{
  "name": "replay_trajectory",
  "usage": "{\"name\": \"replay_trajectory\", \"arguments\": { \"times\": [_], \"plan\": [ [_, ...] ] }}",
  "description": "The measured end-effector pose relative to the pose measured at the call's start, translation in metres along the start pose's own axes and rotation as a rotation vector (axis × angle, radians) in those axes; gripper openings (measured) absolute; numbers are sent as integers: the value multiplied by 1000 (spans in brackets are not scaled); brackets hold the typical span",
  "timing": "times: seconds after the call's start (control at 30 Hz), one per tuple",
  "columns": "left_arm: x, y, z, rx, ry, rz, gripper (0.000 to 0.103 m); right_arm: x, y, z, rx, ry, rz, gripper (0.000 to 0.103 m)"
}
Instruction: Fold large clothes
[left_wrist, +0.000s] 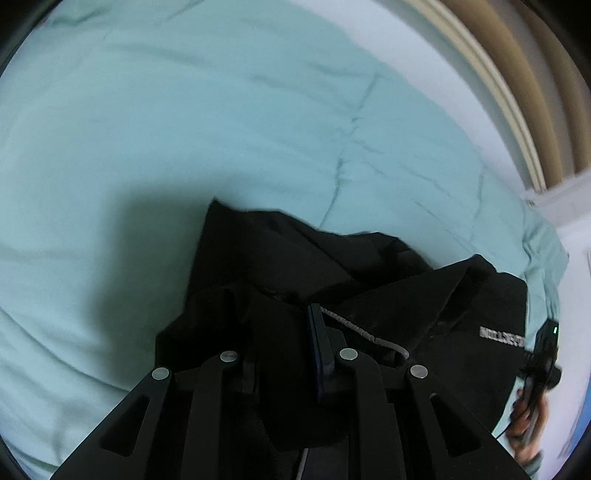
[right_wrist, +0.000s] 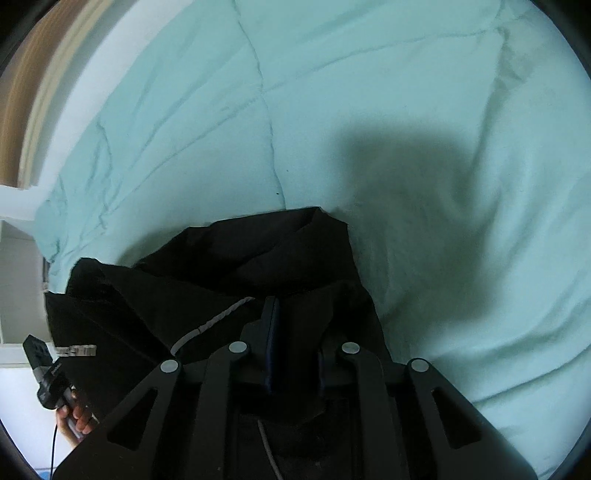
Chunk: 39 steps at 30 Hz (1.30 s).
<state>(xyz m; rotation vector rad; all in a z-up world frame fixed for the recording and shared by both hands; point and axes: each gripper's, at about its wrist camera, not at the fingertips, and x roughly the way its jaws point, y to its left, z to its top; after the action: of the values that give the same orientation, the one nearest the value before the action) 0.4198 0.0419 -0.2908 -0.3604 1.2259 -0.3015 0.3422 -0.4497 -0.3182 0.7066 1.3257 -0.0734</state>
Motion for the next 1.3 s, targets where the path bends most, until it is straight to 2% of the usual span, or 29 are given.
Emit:
{"name": "replay_trajectory", "arguments": {
  "times": [0.07, 0.1, 0.13, 0.17, 0.27, 0.37, 0.5, 0.63, 0.73, 0.8, 0.83, 0.87, 0.9, 0.97, 1.07, 1.13, 1.2, 1.3],
  "plan": [
    [-22, 2, 0, 13, -37, -22, 22, -17, -1, -3, -7, -14, 29, 32],
    [-37, 4, -1, -1, -66, -60, 24, -28, -1, -5, -11, -27, 57, 35],
    [-45, 7, 1, -10, -78, -91, 26, -40, -2, -8, -13, -41, 86, 44],
    [-58, 10, 2, -21, -91, -135, 27, -47, -2, -10, -13, -52, 102, 57],
    [-88, 15, 1, -28, -111, -235, 31, -82, -3, -16, -24, -133, 138, 79],
    [-107, 15, -3, -9, -108, -312, 38, -104, -3, -21, -54, -190, 153, 81],
    [-125, 9, -4, 6, -138, -369, 41, -94, 2, -19, -122, -187, 72, 81],
    [-124, 8, -7, 28, -138, -361, 44, -67, 18, -18, -250, -194, -53, 81],
    [-128, 10, -5, 26, -129, -362, 44, -52, 17, -10, -292, -182, -88, 81],
    [-140, 17, -4, 0, -152, -474, 47, -45, 16, -2, -289, -170, -77, 81],
    [-146, 19, -4, -5, -162, -500, 49, -44, 15, -2, -291, -169, -72, 81],
    [-153, 21, -4, 0, -189, -511, 58, -44, 16, -1, -294, -170, -68, 81],
    [-159, 22, -5, 11, -221, -496, 71, -44, 16, -1, -302, -174, -63, 81],
    [-171, 27, -5, 31, -287, -451, 80, -46, 17, -2, -314, -182, -55, 81],
    [-161, 37, 2, 18, -276, -391, 80, -44, 17, 0, -322, -188, -41, 81],
    [-140, 40, 10, 27, -245, -296, 80, -42, 20, 1, -329, -187, -39, 81],
    [-105, 39, 21, 63, -169, -182, 80, -39, 22, 3, -339, -189, -36, 81],
    [-67, 34, 33, 124, -94, -111, 80, -34, 29, 12, -360, -194, -32, 81]
  ]
}}
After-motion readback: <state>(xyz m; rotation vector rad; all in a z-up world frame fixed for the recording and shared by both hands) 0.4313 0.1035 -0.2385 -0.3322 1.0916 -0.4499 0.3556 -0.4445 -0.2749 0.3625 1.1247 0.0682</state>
